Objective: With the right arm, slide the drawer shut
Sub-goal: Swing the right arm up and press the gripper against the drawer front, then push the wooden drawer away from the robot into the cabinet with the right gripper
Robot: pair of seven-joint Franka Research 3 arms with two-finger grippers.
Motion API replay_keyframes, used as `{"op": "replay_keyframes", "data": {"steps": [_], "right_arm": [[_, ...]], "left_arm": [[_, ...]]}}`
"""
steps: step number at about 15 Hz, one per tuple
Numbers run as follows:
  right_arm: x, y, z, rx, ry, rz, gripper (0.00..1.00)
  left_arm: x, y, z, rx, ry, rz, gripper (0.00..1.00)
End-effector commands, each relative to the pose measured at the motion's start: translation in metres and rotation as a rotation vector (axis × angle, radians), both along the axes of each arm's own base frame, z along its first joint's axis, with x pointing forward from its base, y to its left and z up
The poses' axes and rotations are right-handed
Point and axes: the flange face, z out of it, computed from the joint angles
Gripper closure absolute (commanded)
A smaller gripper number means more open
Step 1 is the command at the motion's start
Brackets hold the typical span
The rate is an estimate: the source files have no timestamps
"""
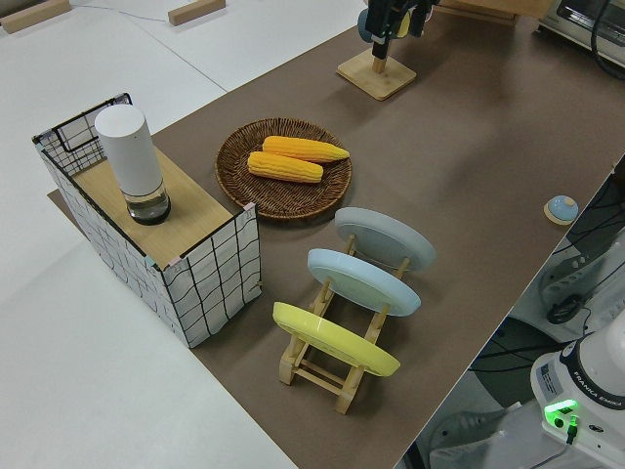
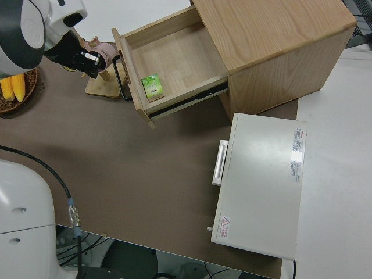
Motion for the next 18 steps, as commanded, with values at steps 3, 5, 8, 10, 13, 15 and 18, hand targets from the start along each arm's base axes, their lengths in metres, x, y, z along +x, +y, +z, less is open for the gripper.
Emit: {"op": "replay_keyframes", "data": {"steps": [3,5,8,10,13,15,18], "right_arm": [[0.013,0.041,-0.039,0.019,0.038,-0.217,1.000],[0.019,0.045,-0.060,0.019,0.078,-0.290,1.000],[0.028,0.048,-0.093,0.000,0.132,-0.378,1.000],[0.029,0.049,-0.113,-0.013,0.159,-0.412,1.000],[0.038,0.049,-0.137,0.007,0.143,-0.543,1.000],[0.047,0.051,-0.154,0.041,0.123,-0.673,1.000],[0.058,0.059,-0.179,0.067,0.095,-0.856,1.000]], "left_arm": [[0.002,0.001,0.004,0.016,0.005,-0.012,0.01],[0.002,0.001,0.003,0.016,0.006,-0.012,0.01],[0.002,0.001,0.004,0.016,0.005,-0.012,0.01],[0.002,0.001,0.003,0.016,0.008,-0.012,0.01],[0.002,0.001,0.004,0.016,0.005,-0.012,0.01],[0.002,0.001,0.004,0.016,0.005,-0.012,0.01],[0.002,0.001,0.004,0.016,0.005,-0.012,0.01]]}}
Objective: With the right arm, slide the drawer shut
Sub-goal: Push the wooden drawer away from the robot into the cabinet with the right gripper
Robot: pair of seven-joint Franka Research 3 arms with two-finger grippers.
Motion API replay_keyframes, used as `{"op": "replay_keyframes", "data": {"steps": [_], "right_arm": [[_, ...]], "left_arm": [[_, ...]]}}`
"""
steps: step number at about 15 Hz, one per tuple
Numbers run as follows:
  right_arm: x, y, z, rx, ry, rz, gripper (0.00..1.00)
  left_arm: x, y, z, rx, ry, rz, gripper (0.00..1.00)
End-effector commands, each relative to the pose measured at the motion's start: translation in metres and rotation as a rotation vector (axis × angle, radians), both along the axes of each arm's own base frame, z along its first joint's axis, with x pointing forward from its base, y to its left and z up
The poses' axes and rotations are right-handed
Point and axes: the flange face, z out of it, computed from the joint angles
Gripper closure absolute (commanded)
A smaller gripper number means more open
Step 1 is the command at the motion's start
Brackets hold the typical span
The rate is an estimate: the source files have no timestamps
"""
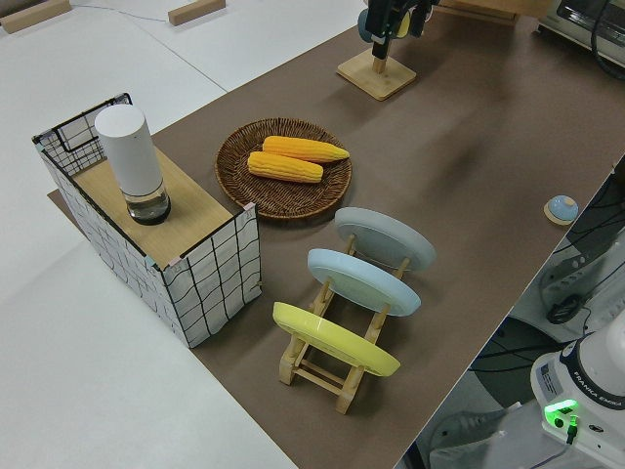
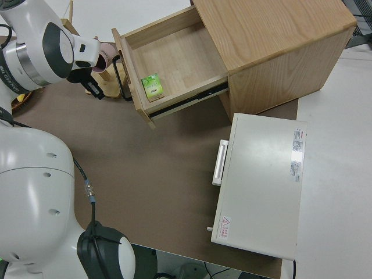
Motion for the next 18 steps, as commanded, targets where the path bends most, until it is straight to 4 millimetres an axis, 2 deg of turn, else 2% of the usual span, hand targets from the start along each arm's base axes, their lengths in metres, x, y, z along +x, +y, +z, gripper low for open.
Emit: {"op": "replay_keyframes", "data": {"steps": [1,5,9,12,18], "right_arm": [[0.010,0.004,-0.026,-0.002,-0.024,-0.196,1.000],[0.012,0.000,-0.033,-0.016,-0.027,-0.291,1.000],[0.022,-0.008,-0.052,-0.079,-0.035,-0.271,1.000],[0.027,-0.014,-0.057,-0.093,-0.032,-0.209,1.000],[0.047,-0.051,-0.062,-0.098,-0.031,-0.205,1.000]], "left_arm": [[0.002,0.001,0.003,0.016,0.006,-0.012,0.01],[0.002,0.001,0.003,0.016,0.006,-0.012,0.01],[0.002,0.001,0.003,0.016,0.006,-0.012,0.01],[0.002,0.001,0.004,0.016,0.005,-0.012,0.01],[0.002,0.001,0.004,0.016,0.005,-0.012,0.01]]}}
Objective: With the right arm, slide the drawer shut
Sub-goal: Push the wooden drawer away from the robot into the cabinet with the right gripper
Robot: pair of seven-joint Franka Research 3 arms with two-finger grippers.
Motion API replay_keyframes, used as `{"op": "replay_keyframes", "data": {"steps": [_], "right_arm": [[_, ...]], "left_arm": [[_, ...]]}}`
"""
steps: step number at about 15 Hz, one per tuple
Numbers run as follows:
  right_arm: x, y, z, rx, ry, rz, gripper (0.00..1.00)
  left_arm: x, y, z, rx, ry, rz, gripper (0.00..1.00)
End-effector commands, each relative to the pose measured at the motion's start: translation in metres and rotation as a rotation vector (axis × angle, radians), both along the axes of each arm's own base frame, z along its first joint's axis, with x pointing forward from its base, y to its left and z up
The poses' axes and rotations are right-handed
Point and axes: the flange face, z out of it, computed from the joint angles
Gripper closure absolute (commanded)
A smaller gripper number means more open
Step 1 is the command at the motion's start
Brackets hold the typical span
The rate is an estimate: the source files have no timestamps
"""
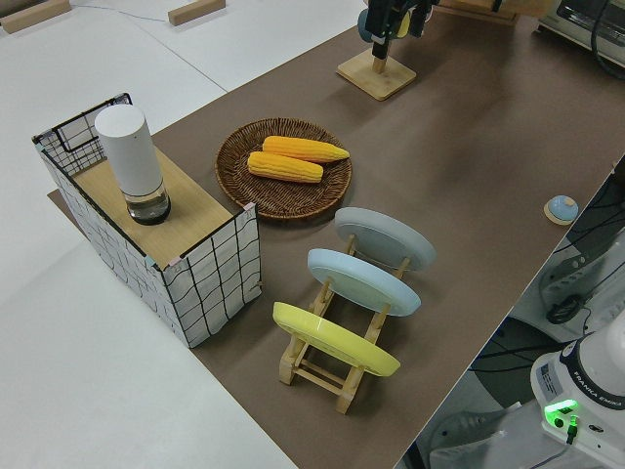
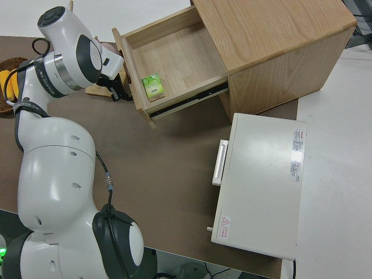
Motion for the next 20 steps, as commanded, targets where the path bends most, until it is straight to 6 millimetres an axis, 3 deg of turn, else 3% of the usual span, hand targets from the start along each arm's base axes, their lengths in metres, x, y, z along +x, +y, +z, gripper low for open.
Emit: {"op": "replay_keyframes", "data": {"steps": [1,13,16,20], "right_arm": [[0.018,-0.025,0.001,0.002,-0.028,0.022,1.000],[0.060,-0.108,-0.002,0.047,-0.126,0.014,1.000],[0.066,-0.116,-0.003,0.053,-0.162,0.007,1.000],[0.074,-0.147,-0.006,0.051,-0.185,-0.032,1.000]], "left_arm": [[0.002,0.001,0.003,0.016,0.006,-0.012,0.01],[0.002,0.001,0.004,0.016,0.005,-0.012,0.01],[0.002,0.001,0.004,0.016,0.005,-0.012,0.01],[0.002,0.001,0.003,0.016,0.006,-0.012,0.01]]}}
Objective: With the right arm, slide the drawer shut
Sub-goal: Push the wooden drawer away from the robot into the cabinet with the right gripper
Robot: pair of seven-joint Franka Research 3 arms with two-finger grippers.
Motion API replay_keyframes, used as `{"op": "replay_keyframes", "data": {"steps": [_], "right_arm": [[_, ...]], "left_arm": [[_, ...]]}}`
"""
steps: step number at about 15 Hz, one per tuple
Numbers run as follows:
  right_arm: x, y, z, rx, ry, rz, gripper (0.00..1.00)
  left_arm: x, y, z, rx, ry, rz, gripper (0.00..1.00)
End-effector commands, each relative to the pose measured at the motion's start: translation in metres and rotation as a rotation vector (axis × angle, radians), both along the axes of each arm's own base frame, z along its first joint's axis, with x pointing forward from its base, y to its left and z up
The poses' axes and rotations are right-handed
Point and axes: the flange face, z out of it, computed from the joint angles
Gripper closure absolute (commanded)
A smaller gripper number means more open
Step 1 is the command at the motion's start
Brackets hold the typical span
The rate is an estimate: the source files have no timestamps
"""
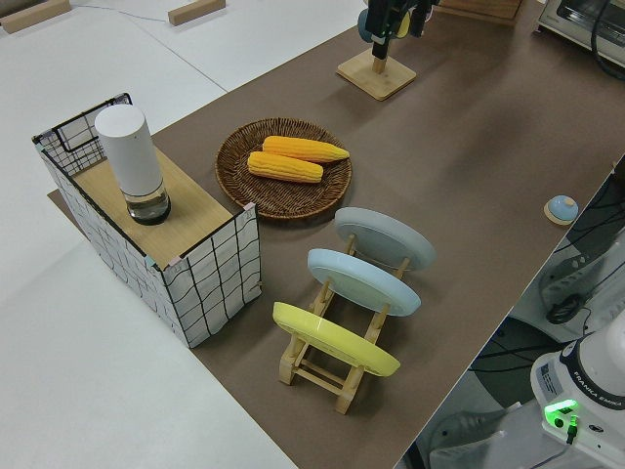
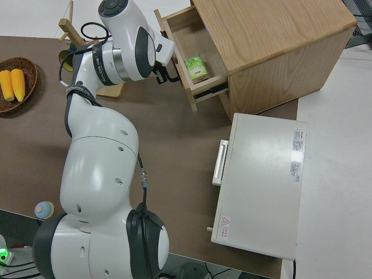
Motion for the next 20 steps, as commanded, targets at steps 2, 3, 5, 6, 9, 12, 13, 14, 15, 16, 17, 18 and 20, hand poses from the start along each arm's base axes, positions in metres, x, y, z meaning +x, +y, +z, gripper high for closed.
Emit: {"op": "replay_keyframes", "data": {"steps": [2,3,5,6,9,12,13,14,15,16,17,18,20], "right_arm": [[0.016,-0.024,0.001,0.005,-0.070,0.021,1.000],[0.017,-0.029,0.001,0.001,-0.074,0.029,1.000],[0.019,-0.040,0.007,-0.011,-0.084,0.043,1.000],[0.021,-0.047,0.012,-0.013,-0.095,0.044,1.000],[0.026,-0.071,0.016,-0.018,-0.104,0.054,1.000],[0.028,-0.090,0.018,-0.022,-0.122,0.064,1.000],[0.029,-0.092,0.020,-0.017,-0.133,0.063,1.000],[0.029,-0.098,0.021,-0.015,-0.141,0.053,1.000],[0.030,-0.100,0.020,-0.013,-0.144,0.051,1.000],[0.030,-0.100,0.021,-0.013,-0.150,0.052,1.000],[0.031,-0.101,0.020,-0.012,-0.152,0.050,1.000],[0.031,-0.106,0.021,-0.013,-0.155,0.045,1.000],[0.032,-0.110,0.020,-0.013,-0.153,0.045,1.000]], "left_arm": [[0.002,0.001,0.004,0.016,0.005,-0.012,0.01],[0.002,0.001,0.004,0.016,0.005,-0.012,0.01],[0.002,0.001,0.004,0.016,0.005,-0.012,0.01],[0.002,0.001,0.003,0.016,0.006,-0.012,0.01],[0.002,0.001,0.004,0.016,0.005,-0.012,0.01],[0.002,0.001,0.004,0.016,0.005,-0.012,0.01],[0.002,0.001,0.004,0.016,0.005,-0.012,0.01],[0.002,0.001,0.004,0.016,0.005,-0.012,0.01],[0.002,0.001,0.004,0.016,0.005,-0.012,0.01],[0.002,0.001,0.004,0.016,0.005,-0.012,0.01],[0.002,0.001,0.003,0.016,0.006,-0.012,0.01],[0.002,0.001,0.003,0.016,0.006,-0.012,0.01],[0.002,0.001,0.003,0.016,0.006,-0.012,0.01]]}}
